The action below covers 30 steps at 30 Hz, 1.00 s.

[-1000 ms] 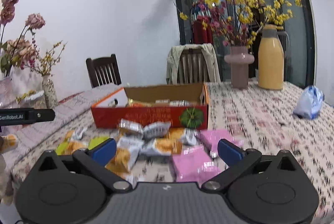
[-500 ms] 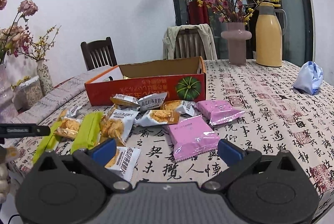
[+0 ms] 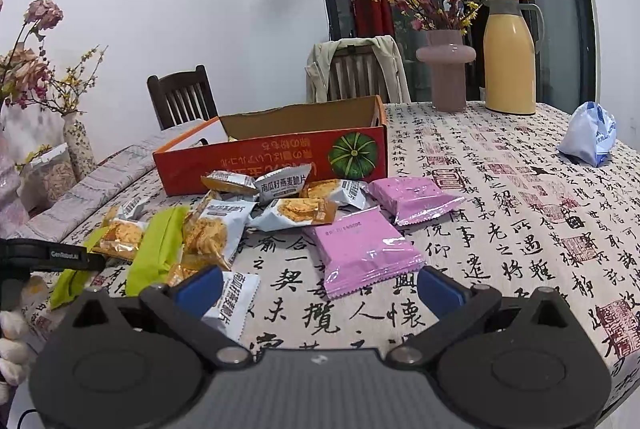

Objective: Organize snacks
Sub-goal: 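Move both tools back to the pile and grasp a green bar with the left tool, then lift the green bar with the left tool while the right tool grasps a pink packet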

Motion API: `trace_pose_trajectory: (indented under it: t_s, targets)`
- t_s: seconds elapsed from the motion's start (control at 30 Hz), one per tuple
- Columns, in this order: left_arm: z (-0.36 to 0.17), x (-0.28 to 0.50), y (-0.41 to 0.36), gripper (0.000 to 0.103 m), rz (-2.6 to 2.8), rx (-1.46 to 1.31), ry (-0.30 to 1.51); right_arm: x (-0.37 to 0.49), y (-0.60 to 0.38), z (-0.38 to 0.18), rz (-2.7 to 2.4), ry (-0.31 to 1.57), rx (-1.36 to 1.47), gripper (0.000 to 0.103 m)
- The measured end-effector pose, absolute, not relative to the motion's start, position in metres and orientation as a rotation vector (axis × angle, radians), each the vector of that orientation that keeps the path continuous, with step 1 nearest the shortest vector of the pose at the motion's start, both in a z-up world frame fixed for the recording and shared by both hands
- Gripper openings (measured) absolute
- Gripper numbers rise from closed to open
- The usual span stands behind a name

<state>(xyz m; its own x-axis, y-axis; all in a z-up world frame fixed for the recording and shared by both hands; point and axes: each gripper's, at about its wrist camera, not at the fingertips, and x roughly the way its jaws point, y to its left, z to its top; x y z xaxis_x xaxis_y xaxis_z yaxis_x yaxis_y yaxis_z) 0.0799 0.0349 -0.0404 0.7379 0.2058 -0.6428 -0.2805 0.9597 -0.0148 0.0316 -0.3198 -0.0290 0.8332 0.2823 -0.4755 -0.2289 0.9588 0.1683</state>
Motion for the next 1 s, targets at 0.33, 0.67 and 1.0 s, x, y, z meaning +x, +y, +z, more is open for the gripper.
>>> trace_pose_trajectory:
  t_s: [0.33,0.67,1.0]
  targets:
    - [-0.019,0.053,0.041,0.035,0.234,-0.116,0.587,0.035,-0.322,-0.032,0.257,0.53,0.117,0.103]
    - [-0.027,0.059,0.045,0.033,0.239,-0.12,0.644,0.037,-0.323,-0.035,0.252,0.538,0.121,0.103]
    - [-0.042,0.077,0.047,0.04,0.265,-0.121,0.682,0.039,-0.323,-0.038,0.252,0.549,0.121,0.103]
